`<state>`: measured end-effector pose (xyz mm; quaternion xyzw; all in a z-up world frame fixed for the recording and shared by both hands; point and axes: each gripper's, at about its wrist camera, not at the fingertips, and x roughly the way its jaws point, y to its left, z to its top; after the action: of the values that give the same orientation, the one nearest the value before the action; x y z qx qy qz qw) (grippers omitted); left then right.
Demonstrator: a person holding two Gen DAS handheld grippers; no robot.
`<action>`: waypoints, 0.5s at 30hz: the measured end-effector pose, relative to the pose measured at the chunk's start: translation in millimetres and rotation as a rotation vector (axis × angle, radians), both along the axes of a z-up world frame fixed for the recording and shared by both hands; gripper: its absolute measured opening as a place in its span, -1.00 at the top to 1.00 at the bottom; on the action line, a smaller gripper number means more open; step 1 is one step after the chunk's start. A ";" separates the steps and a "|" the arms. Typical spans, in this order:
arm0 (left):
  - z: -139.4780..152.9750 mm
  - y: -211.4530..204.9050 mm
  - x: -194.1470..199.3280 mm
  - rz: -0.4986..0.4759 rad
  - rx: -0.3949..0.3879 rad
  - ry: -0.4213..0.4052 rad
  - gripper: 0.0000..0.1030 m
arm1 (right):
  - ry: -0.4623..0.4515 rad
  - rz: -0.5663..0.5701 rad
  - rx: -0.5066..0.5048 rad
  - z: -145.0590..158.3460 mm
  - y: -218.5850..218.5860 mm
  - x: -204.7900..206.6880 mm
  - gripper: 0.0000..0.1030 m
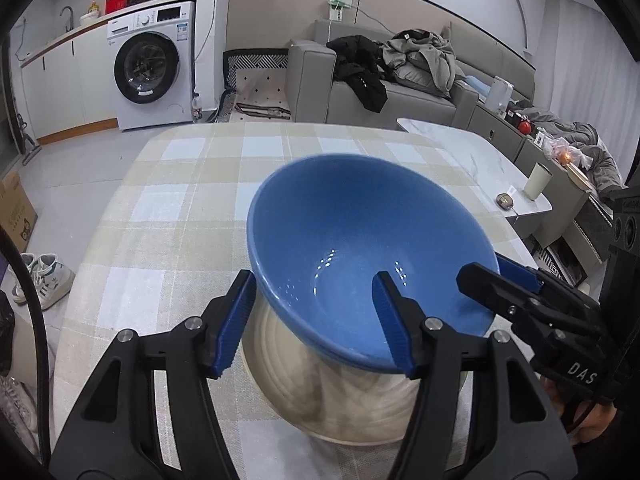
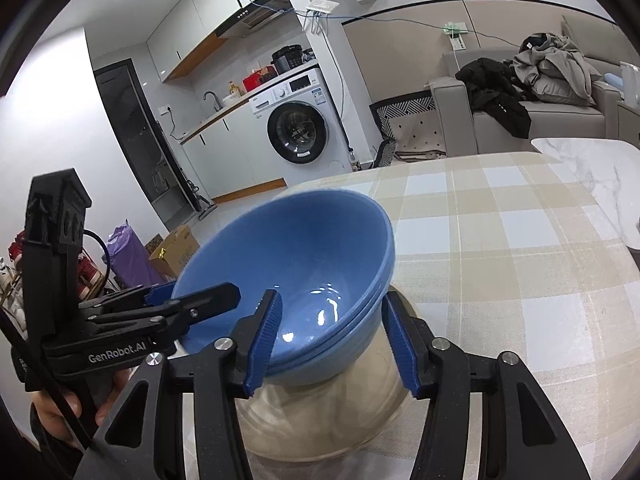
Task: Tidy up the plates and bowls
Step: 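Lower the bowl stack onto the cream plates and open both tools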
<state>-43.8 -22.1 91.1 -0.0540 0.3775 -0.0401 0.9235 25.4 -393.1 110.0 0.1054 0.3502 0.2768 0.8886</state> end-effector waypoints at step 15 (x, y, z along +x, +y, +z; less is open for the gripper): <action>4.8 24.7 -15.6 0.012 -0.008 -0.048 -0.71 | -0.034 0.004 -0.037 5.1 -2.7 -6.8 -0.59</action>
<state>-59.5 2.6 96.0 -0.0589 0.3546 -0.0374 0.9324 18.6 -395.8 115.1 0.0836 0.3402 0.2740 0.8956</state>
